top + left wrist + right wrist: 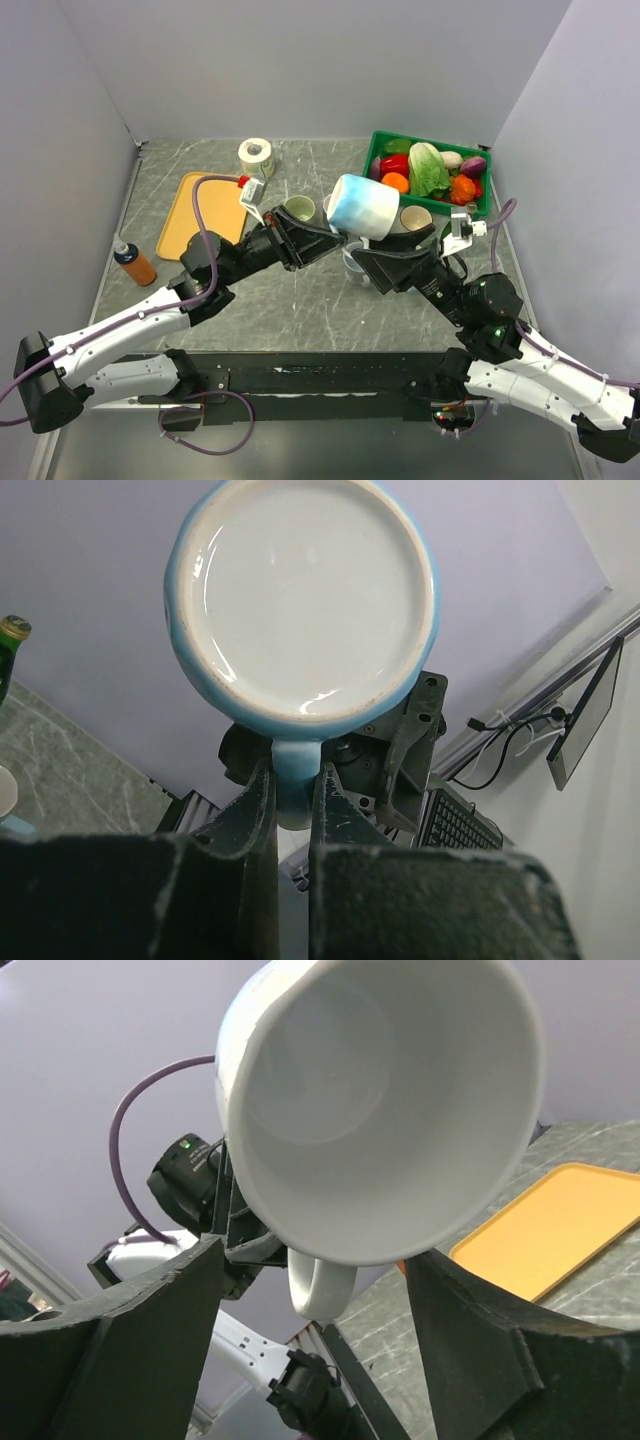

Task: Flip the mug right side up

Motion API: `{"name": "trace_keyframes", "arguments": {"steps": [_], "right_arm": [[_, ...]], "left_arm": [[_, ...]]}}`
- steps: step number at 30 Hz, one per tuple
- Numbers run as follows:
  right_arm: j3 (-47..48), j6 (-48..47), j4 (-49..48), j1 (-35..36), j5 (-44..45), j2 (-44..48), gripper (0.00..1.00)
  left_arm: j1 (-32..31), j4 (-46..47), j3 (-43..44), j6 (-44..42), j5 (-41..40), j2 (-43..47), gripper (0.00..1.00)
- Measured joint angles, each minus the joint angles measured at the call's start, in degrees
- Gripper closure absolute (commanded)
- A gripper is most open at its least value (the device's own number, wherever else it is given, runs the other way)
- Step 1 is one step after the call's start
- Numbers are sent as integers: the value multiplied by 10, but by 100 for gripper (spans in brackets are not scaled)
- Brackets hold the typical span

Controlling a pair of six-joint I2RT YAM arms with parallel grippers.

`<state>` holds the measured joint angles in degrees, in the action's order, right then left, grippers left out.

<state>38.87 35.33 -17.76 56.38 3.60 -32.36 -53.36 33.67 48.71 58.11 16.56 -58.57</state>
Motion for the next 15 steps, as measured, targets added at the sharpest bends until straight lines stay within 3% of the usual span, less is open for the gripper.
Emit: {"name": "trace_keyframes", "arguments": {"steps": [15], "right_arm": [[5, 37, 6, 0, 14, -28, 44]], "left_arm": [[-10, 59, -22, 3, 0, 2, 99]]}}
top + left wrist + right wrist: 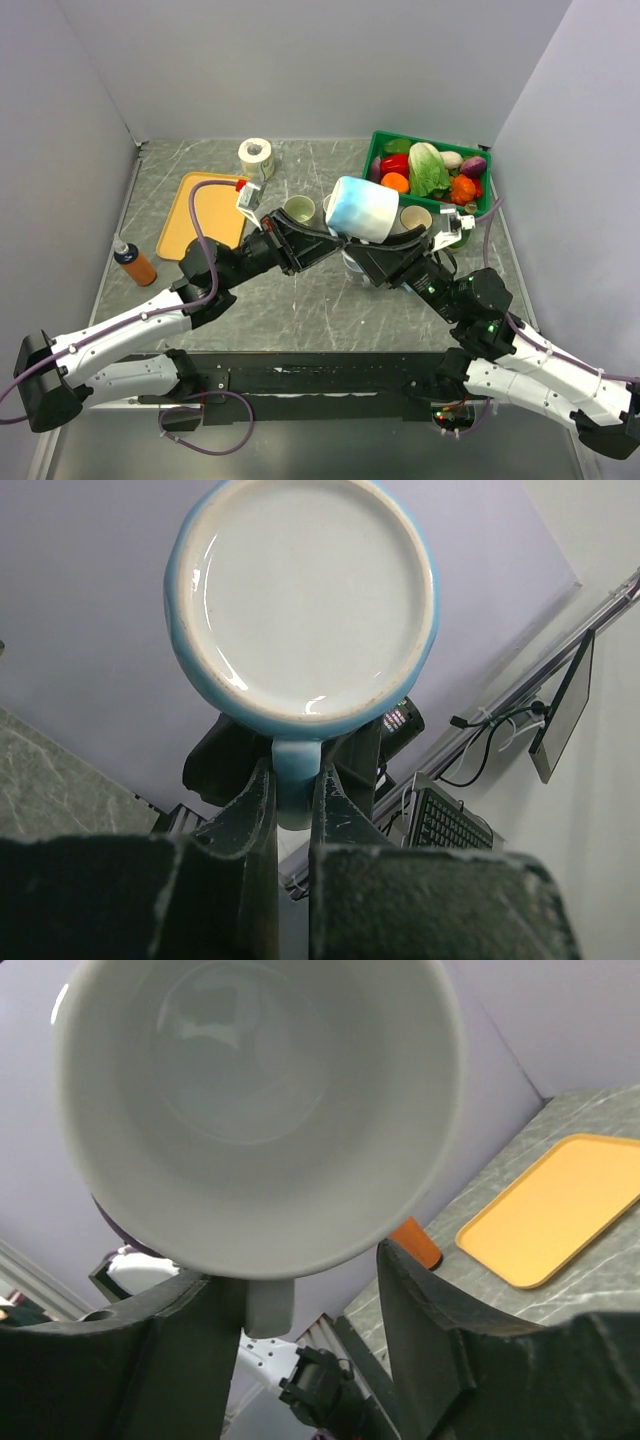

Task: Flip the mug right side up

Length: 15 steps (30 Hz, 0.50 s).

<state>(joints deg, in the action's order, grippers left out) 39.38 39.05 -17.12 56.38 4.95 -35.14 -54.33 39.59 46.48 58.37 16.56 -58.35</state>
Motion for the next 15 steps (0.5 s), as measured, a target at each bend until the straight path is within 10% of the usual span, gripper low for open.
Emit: {"name": "trace_keyframes", "arguments": {"steps": [5, 9, 13, 15], "right_arm": [[2, 9, 4, 0, 6, -1, 62], [13, 20, 21, 1, 8, 0, 100], [33, 16, 60, 2, 5, 0, 100], [48, 9, 88, 2, 6, 0, 100]], "left_arm": [[-3, 6, -5, 0, -2, -4, 99], [-5, 25, -21, -2, -17, -5, 99], [-7, 35, -28, 2, -19, -6, 98], [-9, 30, -28, -3, -19, -6, 71]]}}
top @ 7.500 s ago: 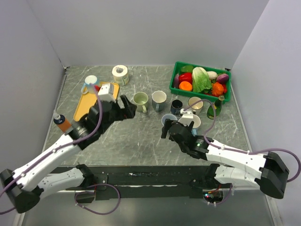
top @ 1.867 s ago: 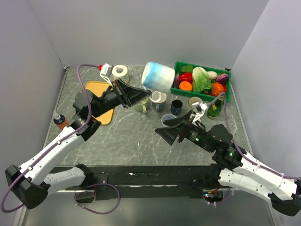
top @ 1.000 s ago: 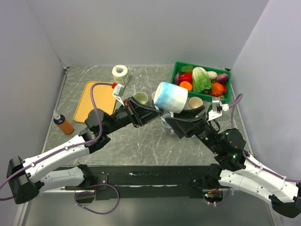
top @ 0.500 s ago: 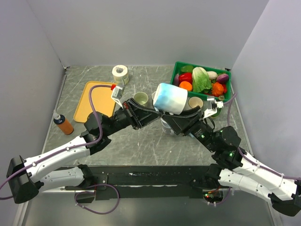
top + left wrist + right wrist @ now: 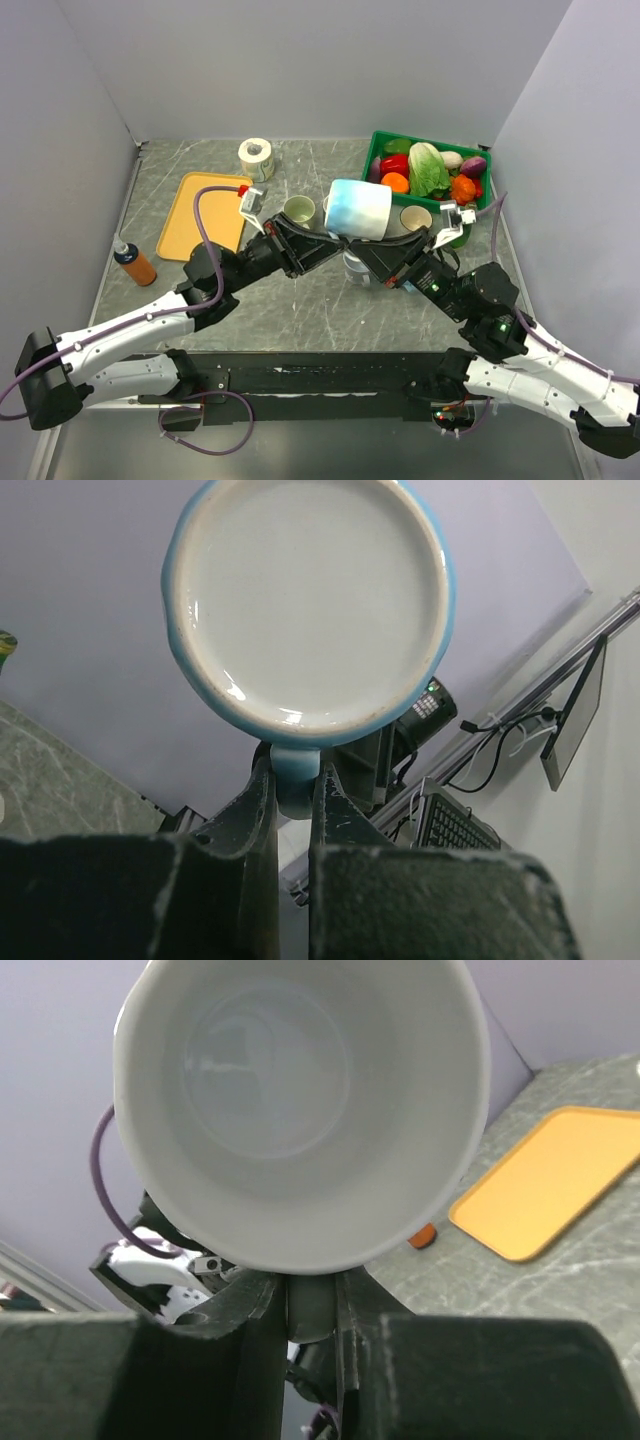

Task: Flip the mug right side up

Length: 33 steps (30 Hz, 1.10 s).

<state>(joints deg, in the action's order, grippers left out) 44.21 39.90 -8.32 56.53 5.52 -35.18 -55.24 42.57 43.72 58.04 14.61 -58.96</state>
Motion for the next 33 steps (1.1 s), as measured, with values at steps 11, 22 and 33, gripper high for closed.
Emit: {"name": "trace_keyframes", "arguments": {"steps": [11, 22, 33], "right_arm": [[112, -80, 279, -2, 91, -3, 100], [212, -127, 423, -2, 135, -101, 100], [183, -108, 436, 15, 111, -317, 100]], "left_arm": [[-8, -317, 42, -124, -122, 81, 4], [-7, -667, 126, -159, -410, 207, 4], [-7, -754, 132, -160, -489, 257, 4]]}}
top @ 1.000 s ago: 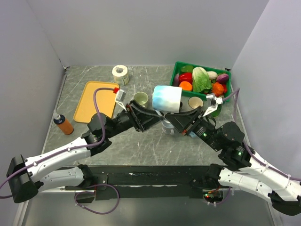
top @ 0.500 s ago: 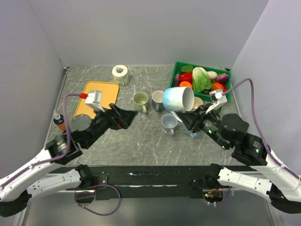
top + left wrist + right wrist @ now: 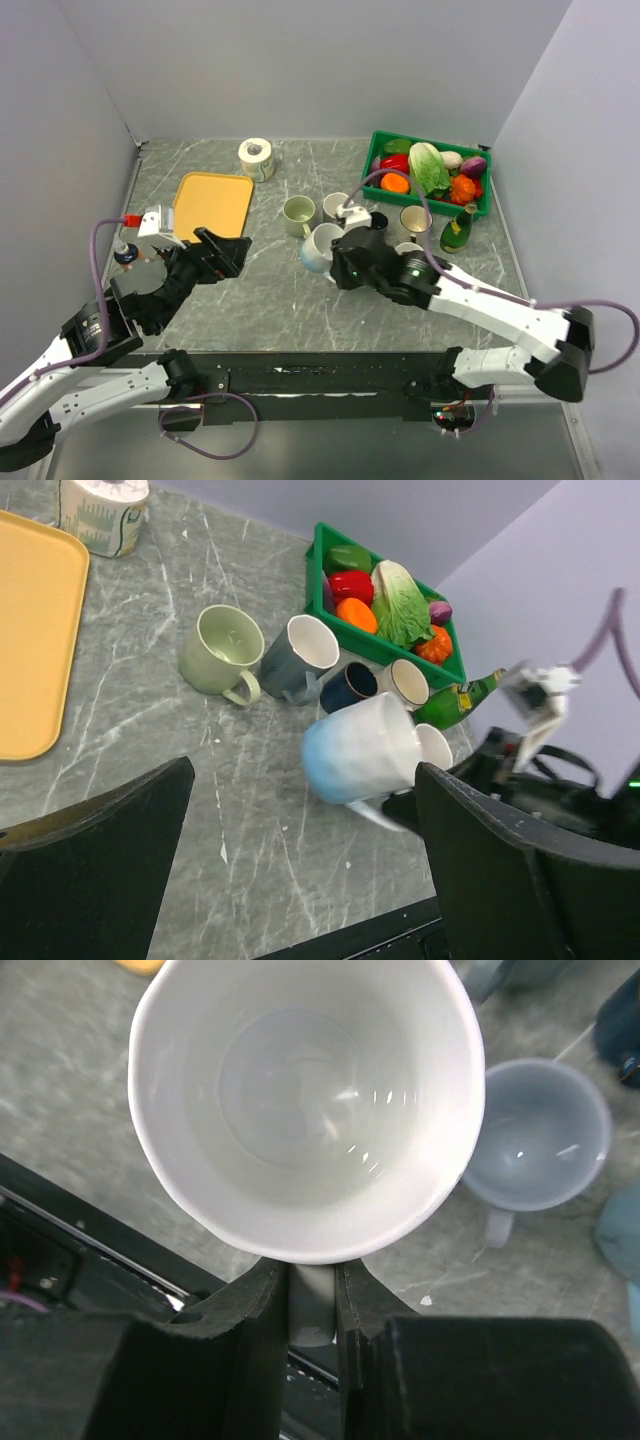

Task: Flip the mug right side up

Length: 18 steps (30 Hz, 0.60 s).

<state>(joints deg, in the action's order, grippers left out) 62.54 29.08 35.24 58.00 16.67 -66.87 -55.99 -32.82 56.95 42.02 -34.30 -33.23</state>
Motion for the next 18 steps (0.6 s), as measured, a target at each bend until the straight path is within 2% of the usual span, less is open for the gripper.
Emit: {"name": "trace_keyframes", "arguments": {"steps": [7, 18], "right_arm": [[1, 15, -18, 12, -3, -111, 100], [26, 35, -42, 13, 23, -216, 100]], "left_arm": [[0, -15, 0, 0, 0, -4, 4], [0, -22, -5, 1, 5, -6, 4]]}}
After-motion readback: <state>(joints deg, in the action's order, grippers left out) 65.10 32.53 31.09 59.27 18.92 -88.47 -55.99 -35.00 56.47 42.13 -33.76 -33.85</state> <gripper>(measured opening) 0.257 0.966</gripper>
